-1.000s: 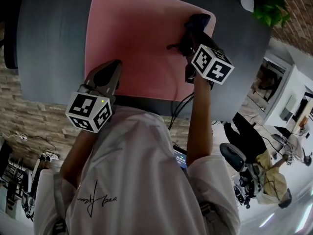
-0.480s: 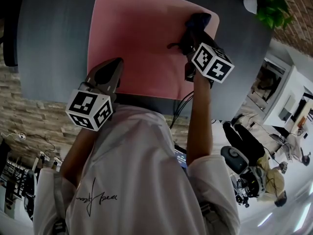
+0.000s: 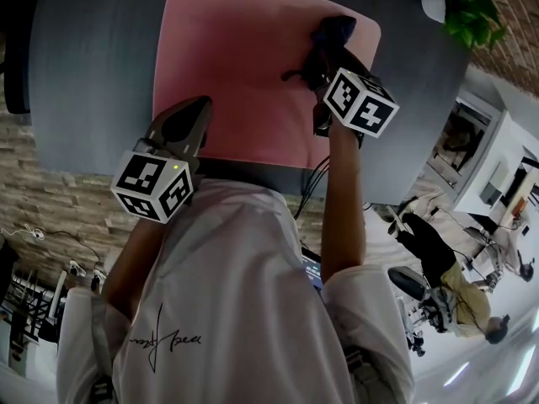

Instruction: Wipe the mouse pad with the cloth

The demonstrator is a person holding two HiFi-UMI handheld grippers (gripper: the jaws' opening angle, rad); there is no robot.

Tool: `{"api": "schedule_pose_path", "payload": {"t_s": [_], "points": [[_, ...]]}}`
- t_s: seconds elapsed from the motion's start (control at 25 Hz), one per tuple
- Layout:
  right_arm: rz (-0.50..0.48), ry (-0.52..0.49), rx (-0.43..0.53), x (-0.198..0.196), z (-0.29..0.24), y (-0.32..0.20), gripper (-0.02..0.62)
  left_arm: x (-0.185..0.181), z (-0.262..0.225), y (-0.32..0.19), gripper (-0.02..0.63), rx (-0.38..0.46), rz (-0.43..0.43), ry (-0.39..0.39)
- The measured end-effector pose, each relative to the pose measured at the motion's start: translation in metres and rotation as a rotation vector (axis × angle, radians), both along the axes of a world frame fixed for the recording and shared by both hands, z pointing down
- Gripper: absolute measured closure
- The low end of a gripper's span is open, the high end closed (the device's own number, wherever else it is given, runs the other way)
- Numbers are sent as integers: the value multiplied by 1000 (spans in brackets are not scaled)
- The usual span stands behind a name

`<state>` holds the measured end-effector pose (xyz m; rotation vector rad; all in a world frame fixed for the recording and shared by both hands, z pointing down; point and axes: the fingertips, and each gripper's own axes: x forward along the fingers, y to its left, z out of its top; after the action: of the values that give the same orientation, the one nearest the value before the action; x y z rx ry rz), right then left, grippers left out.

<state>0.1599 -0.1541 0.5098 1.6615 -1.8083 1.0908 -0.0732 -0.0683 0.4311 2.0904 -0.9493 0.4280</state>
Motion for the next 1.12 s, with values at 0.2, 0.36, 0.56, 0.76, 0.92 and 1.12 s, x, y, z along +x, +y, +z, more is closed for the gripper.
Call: {"api": "schedule_pose_path", "payload": {"t_s": [0.2, 0.36, 0.56, 0.76, 0.92, 1.12], "points": [[-5, -10, 0, -5, 0, -1, 466, -1, 0, 0, 594, -2, -4, 6], [-24, -9, -3, -12, 1, -2, 466, -2, 0, -1, 594, -3, -7, 7], [-48, -15, -3, -25, 1, -2, 466, -6, -3, -2, 595, -12, -29, 32], [-58, -20, -7, -33, 2, -5, 466, -5, -1, -4, 595, -7, -28, 25], [-60, -22, -8, -43, 1, -8, 466, -11, -2, -2, 595, -5, -29, 20], [-80, -29, -5, -57, 0, -10, 466, -15, -2, -2, 595, -4, -37, 20]]}}
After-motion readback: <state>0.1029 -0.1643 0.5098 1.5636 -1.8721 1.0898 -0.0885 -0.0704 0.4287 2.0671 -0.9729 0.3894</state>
